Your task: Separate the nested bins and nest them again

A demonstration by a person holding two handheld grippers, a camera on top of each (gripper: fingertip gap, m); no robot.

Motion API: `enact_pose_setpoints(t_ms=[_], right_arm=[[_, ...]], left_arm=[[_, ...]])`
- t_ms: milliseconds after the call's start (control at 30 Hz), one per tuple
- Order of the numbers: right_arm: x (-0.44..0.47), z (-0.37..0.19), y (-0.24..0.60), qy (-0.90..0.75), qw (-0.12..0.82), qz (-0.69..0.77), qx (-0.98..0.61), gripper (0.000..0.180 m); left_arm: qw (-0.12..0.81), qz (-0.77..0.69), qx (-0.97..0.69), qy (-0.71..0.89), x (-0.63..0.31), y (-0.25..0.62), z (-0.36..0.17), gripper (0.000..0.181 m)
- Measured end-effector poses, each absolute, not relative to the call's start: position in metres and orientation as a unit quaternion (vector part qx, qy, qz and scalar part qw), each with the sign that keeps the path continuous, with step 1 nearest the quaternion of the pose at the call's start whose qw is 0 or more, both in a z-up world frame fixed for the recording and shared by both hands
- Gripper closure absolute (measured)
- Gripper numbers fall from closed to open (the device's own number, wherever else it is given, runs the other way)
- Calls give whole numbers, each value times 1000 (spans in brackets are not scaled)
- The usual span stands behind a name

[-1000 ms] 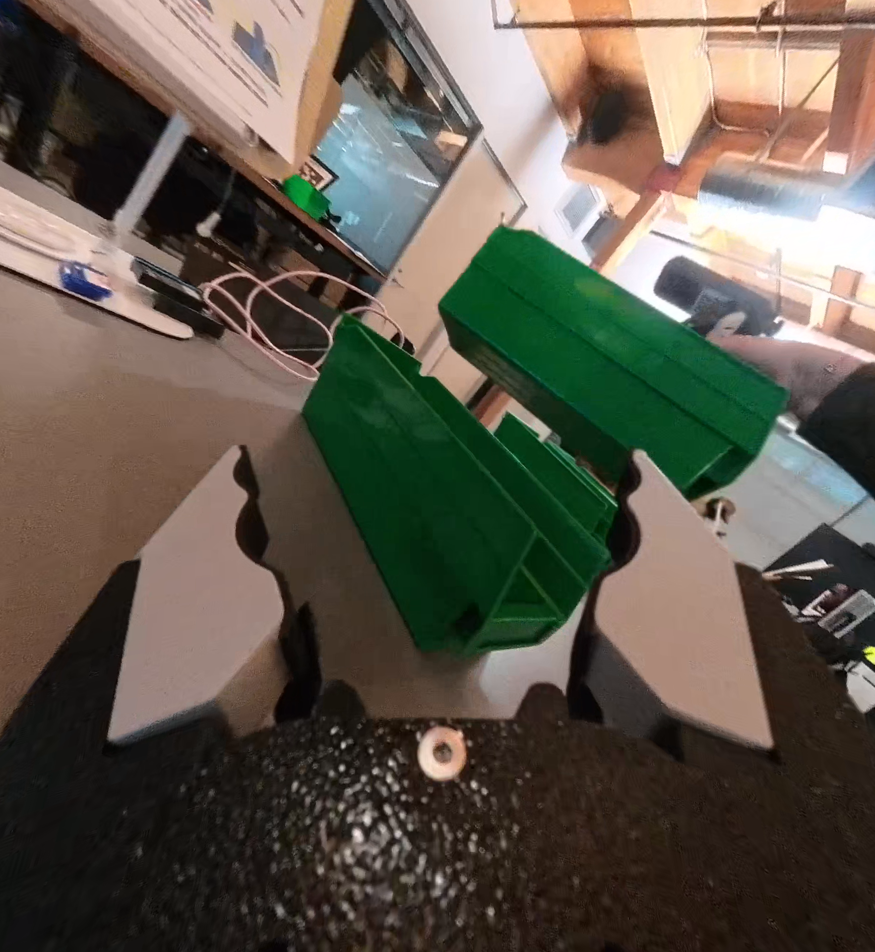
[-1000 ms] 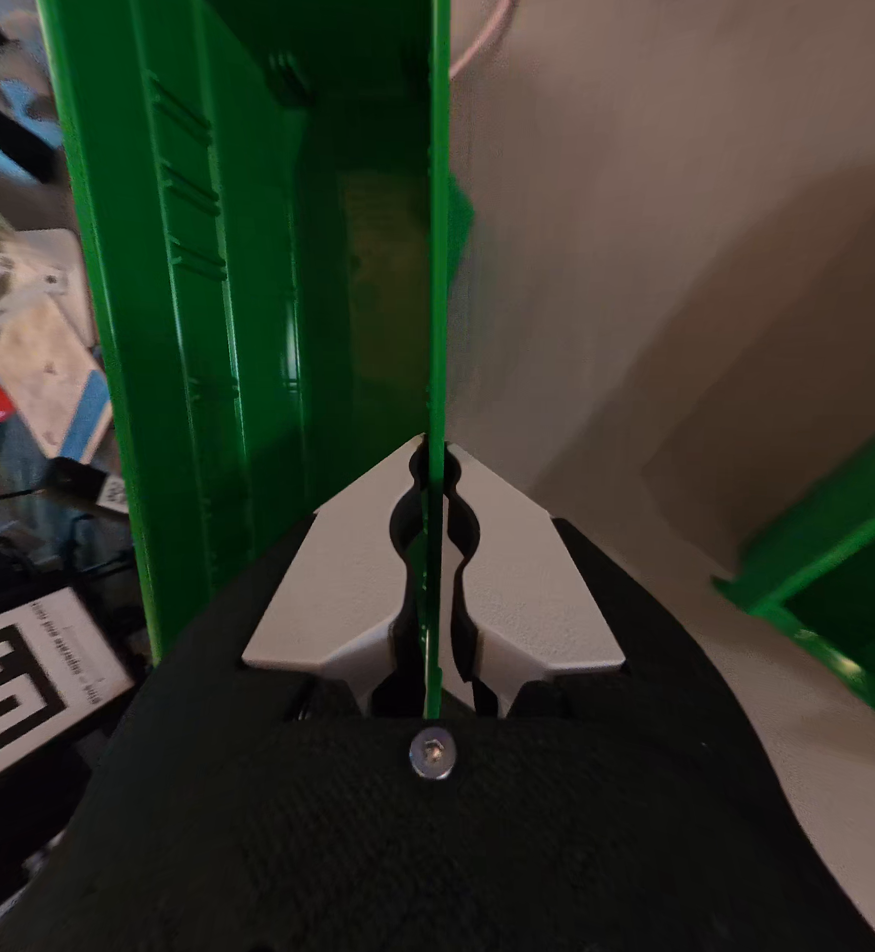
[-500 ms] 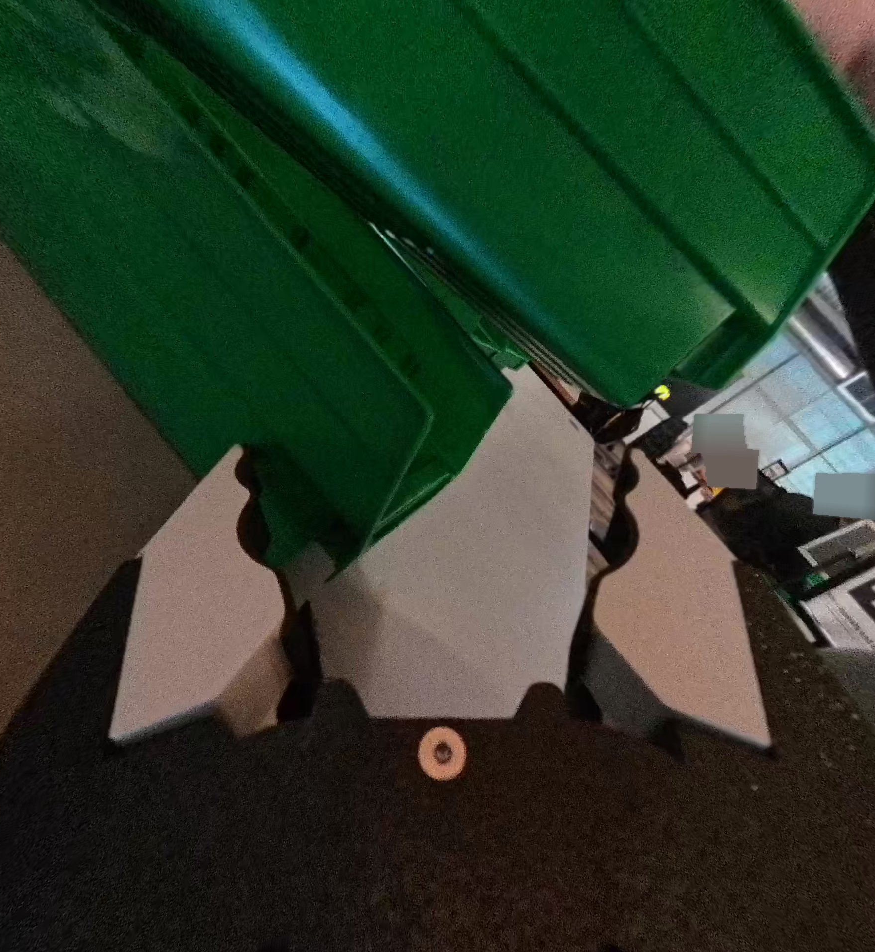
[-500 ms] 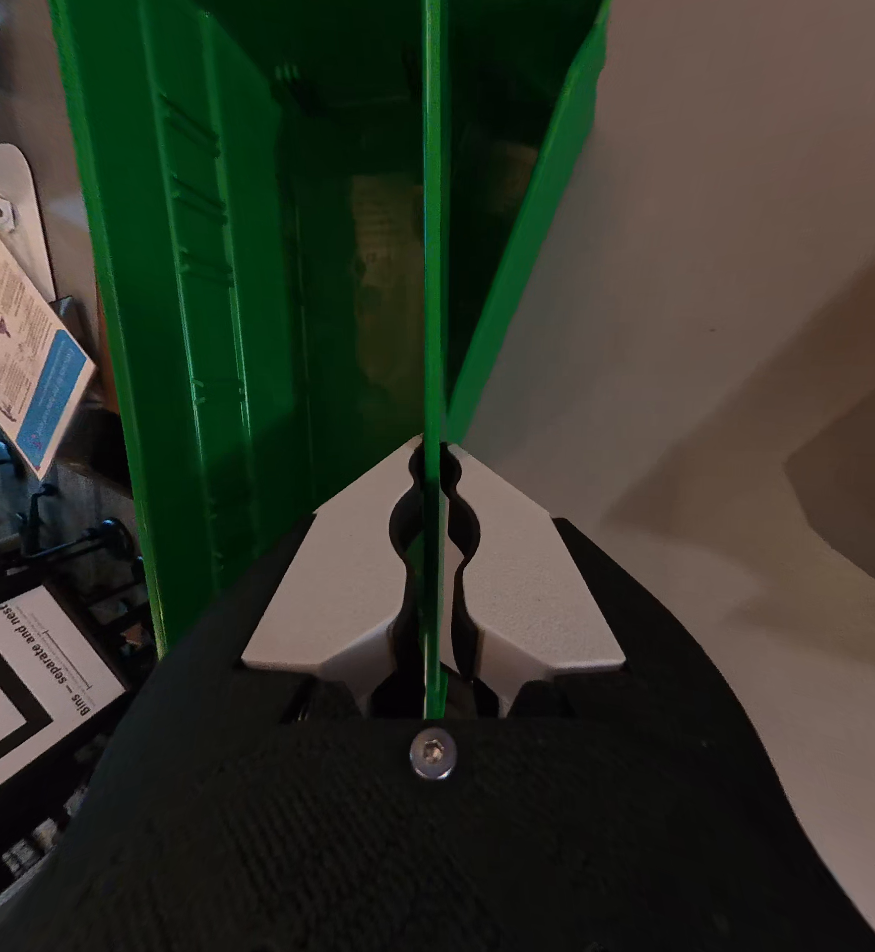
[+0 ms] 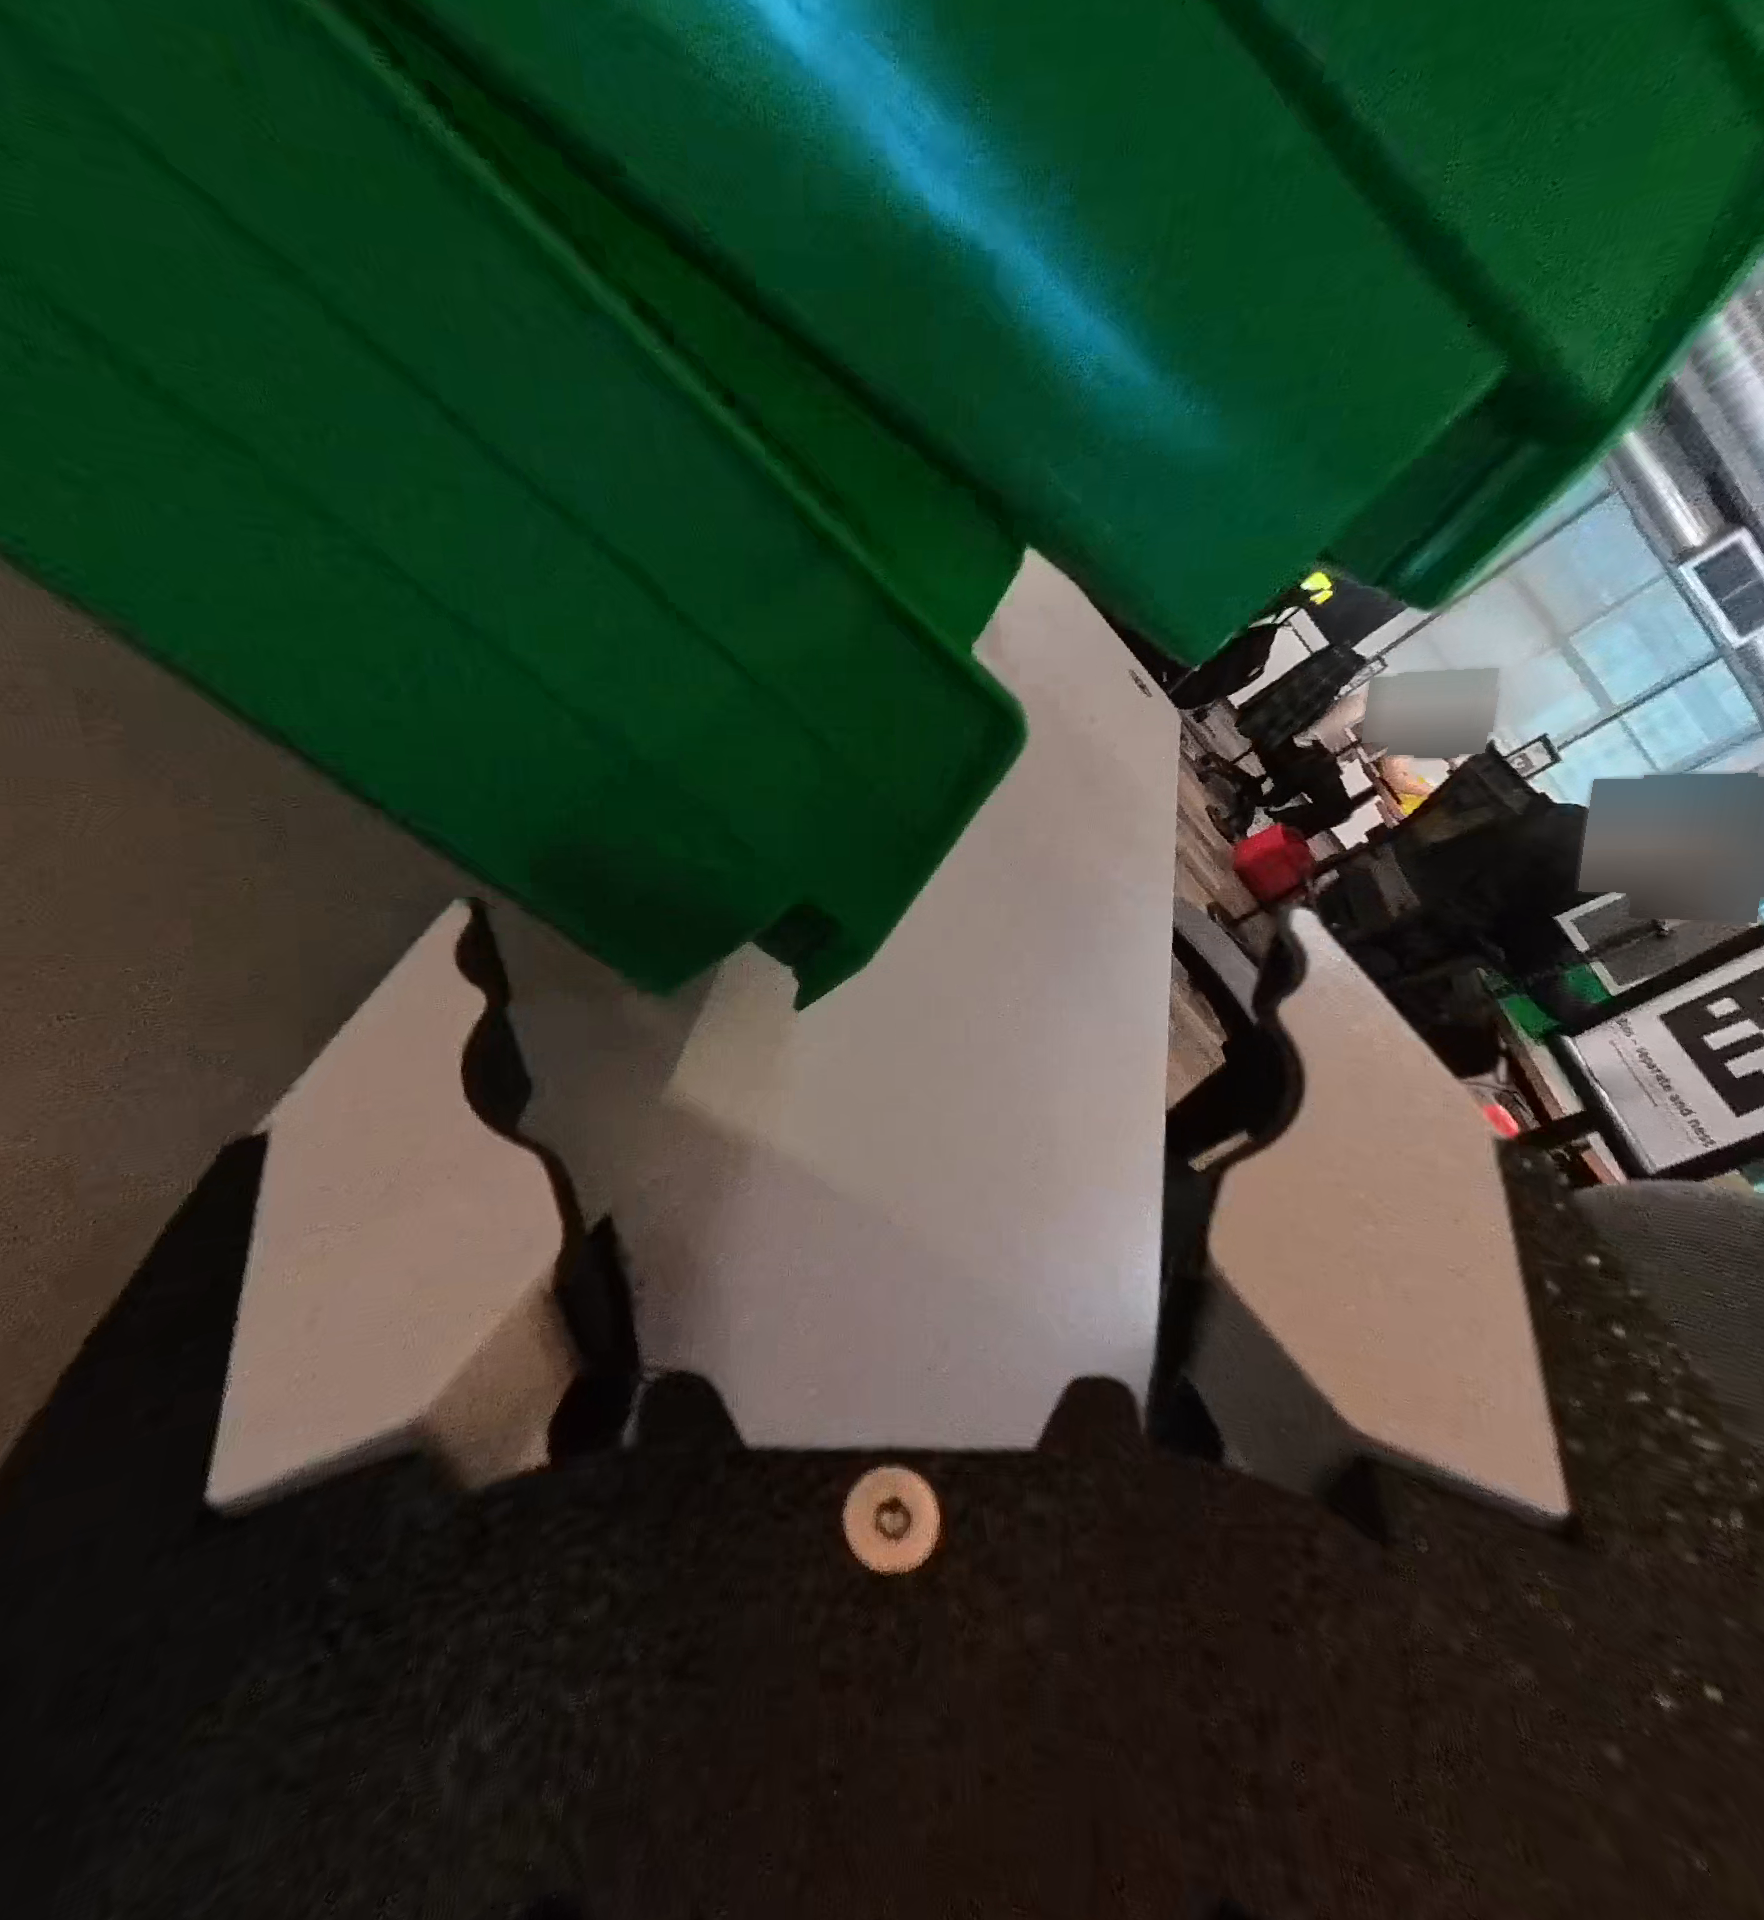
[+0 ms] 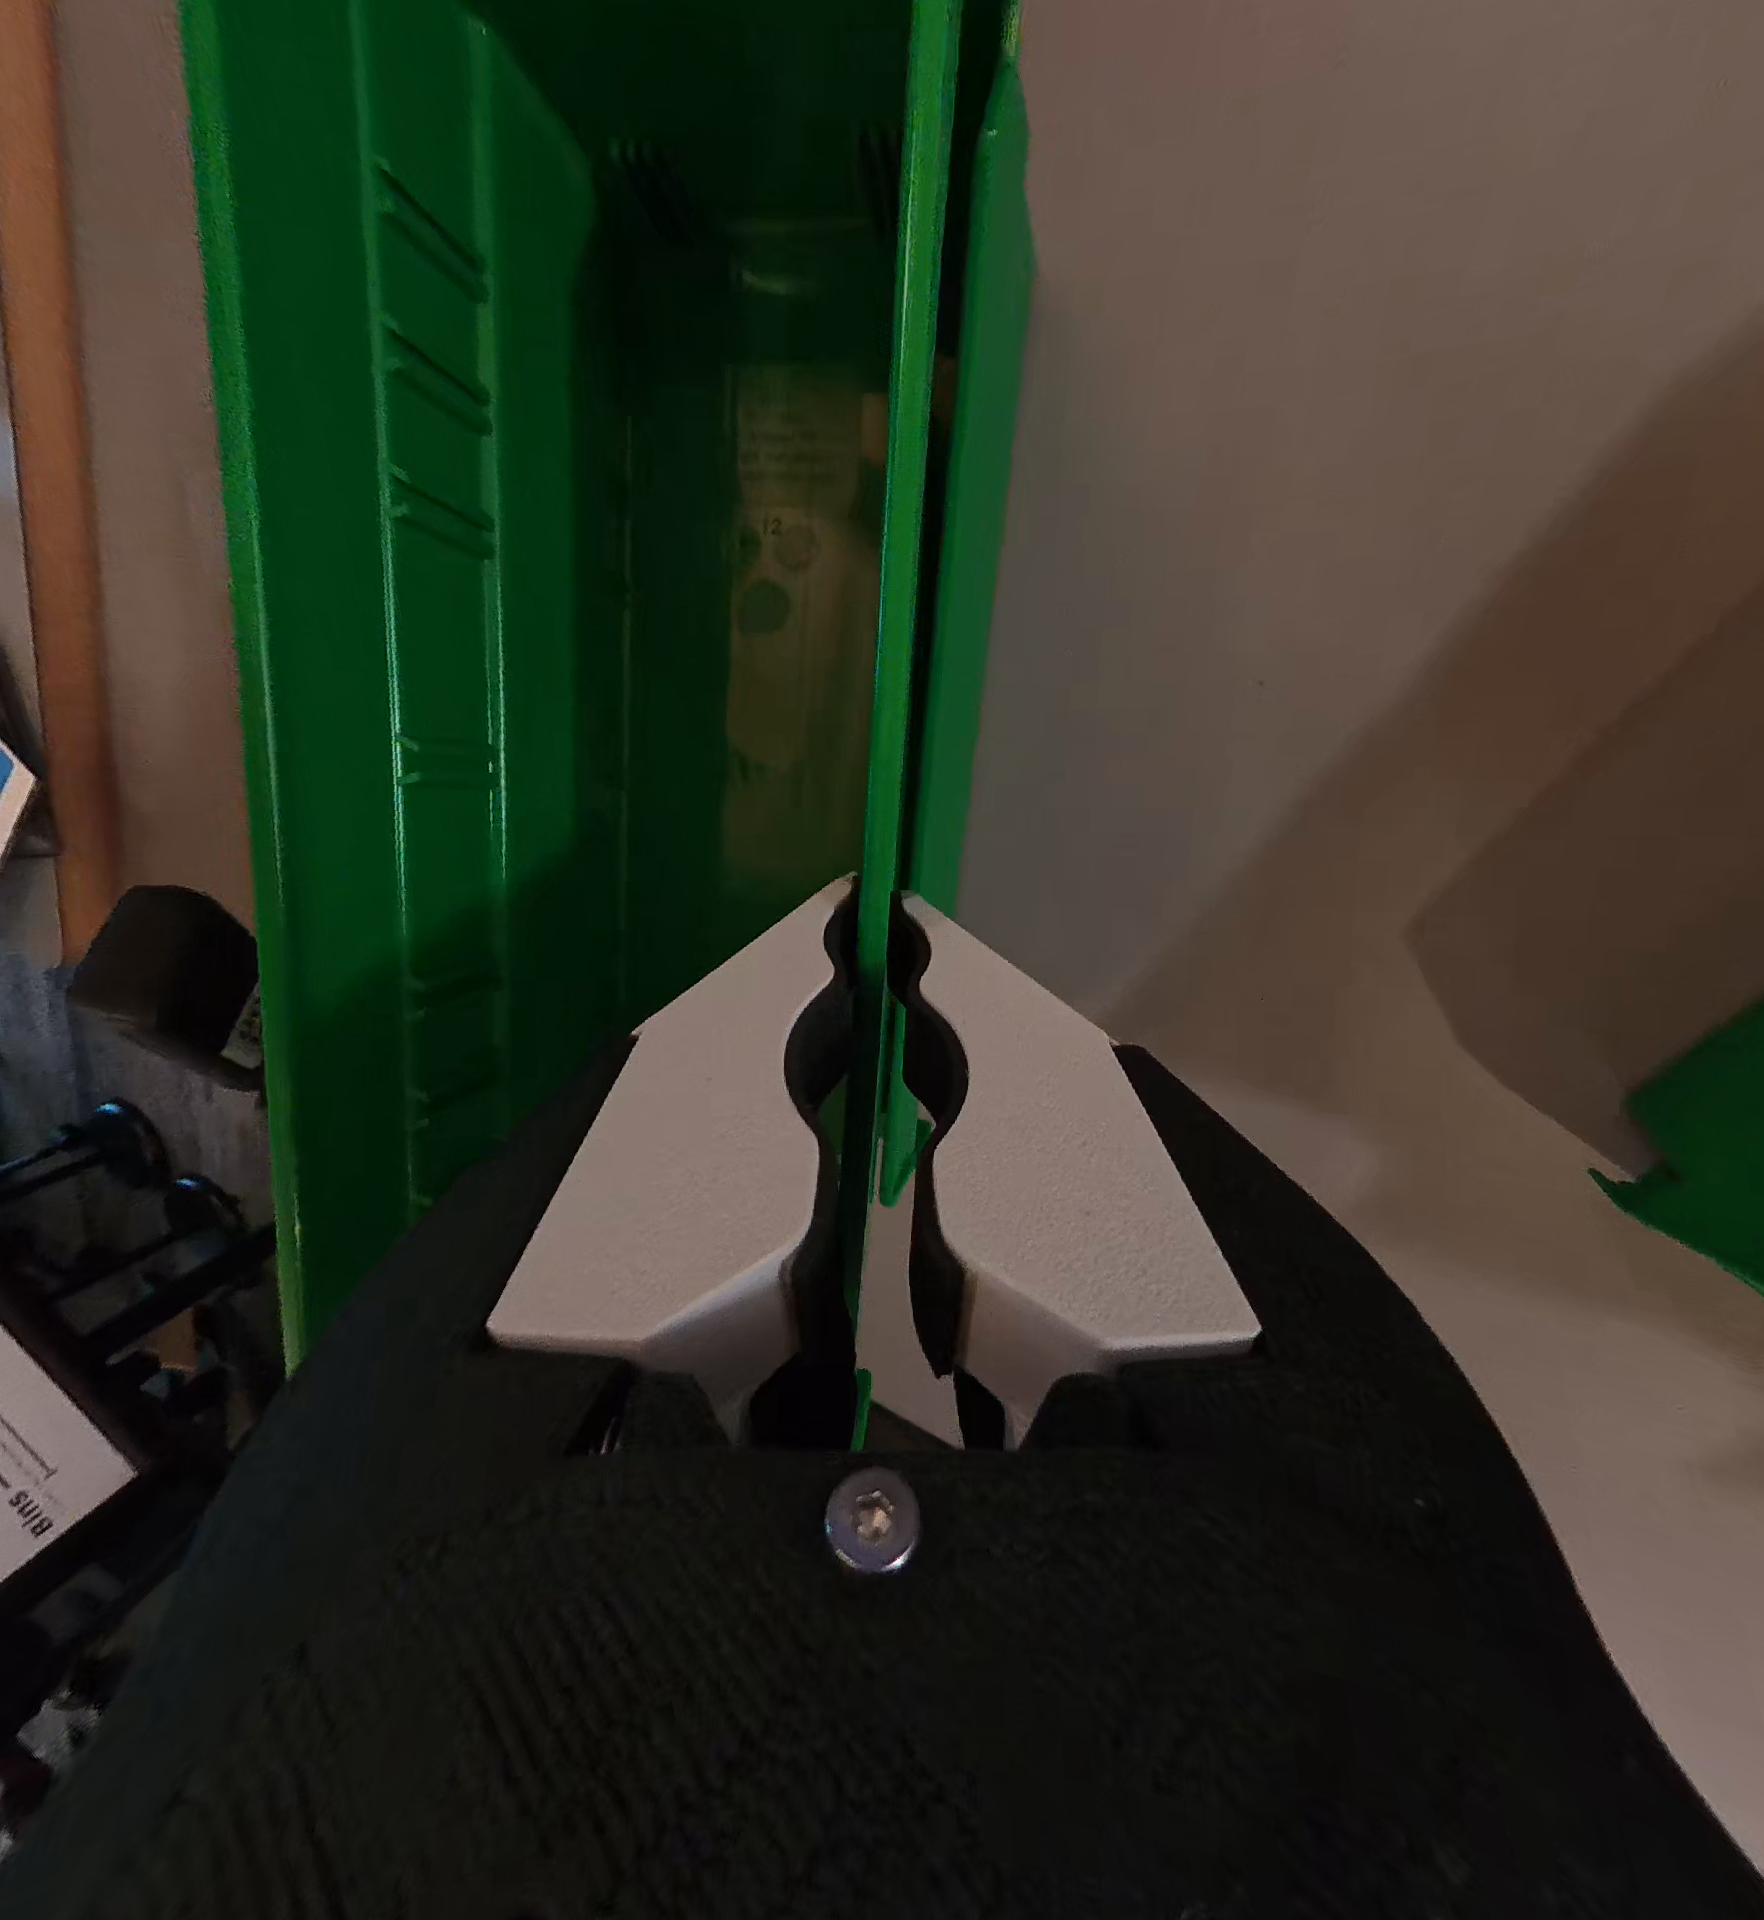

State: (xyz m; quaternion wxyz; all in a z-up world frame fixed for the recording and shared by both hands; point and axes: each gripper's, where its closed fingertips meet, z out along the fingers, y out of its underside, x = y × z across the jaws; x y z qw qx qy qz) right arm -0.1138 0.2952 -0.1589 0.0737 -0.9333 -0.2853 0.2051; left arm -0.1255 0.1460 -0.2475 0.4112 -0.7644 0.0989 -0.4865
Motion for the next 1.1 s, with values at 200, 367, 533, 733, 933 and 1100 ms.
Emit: enact_pose_setpoints(t_ms=[200, 367, 533, 733, 933, 1100], right_arm=[[-124, -173, 297, -287, 97, 176, -937, 178], [-127, -185, 301, -286, 117, 165, -937, 178], [-128, -192, 299, -285, 121, 159, -938, 178], [-132, -197, 299, -271, 142, 146, -941, 177], [-147, -176, 303, -282, 197, 190, -920, 105], [-129, -138, 300, -388, 289, 227, -845, 89]], left_arm=[[419, -503, -751, 88, -136, 142, -244, 43], [410, -498, -755, 119, -124, 141, -247, 47], [394, -448, -782, 178, -109, 135, -259, 52], [391, -453, -782, 175, -107, 136, -259, 54], [394, -447, -785, 170, -110, 136, -259, 52], [409, -431, -788, 159, -120, 140, -259, 47]])
